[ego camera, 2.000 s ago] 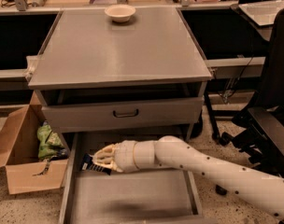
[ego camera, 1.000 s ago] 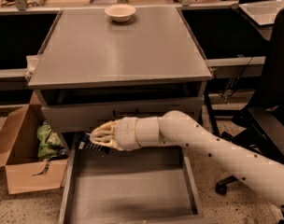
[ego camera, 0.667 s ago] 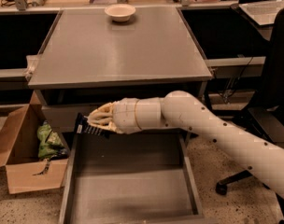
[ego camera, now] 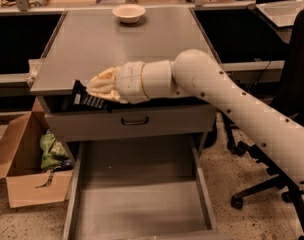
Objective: Pick rxbar blueberry from middle drawer and place on counter
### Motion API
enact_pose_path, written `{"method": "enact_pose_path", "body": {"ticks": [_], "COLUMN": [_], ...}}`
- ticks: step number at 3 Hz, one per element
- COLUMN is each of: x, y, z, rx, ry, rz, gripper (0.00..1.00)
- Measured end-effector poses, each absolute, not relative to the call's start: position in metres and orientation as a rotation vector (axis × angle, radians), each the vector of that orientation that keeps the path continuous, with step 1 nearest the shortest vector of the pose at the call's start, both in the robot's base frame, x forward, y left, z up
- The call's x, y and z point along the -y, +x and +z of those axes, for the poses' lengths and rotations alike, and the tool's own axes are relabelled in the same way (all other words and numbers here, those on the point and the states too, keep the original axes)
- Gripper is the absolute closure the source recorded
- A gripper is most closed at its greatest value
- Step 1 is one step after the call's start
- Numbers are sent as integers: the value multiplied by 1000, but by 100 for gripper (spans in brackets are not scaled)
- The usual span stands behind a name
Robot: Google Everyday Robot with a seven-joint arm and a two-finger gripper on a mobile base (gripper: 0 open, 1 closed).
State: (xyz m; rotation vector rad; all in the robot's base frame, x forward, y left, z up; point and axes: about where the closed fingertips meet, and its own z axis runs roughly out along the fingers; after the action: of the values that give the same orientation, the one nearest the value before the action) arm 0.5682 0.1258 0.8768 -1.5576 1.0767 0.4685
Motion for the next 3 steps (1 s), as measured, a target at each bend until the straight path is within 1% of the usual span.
{"method": "enact_pose_path", "body": {"ticks": [1, 2, 3], "x": [-126, -123, -124], "y": [610, 669, 716], "z": [912, 947, 958], "rx": [-1057, -1067, -1102], "ry": [-1495, -1390, -1330], "rz": [487, 501, 499], "gripper": [100, 100, 100]}}
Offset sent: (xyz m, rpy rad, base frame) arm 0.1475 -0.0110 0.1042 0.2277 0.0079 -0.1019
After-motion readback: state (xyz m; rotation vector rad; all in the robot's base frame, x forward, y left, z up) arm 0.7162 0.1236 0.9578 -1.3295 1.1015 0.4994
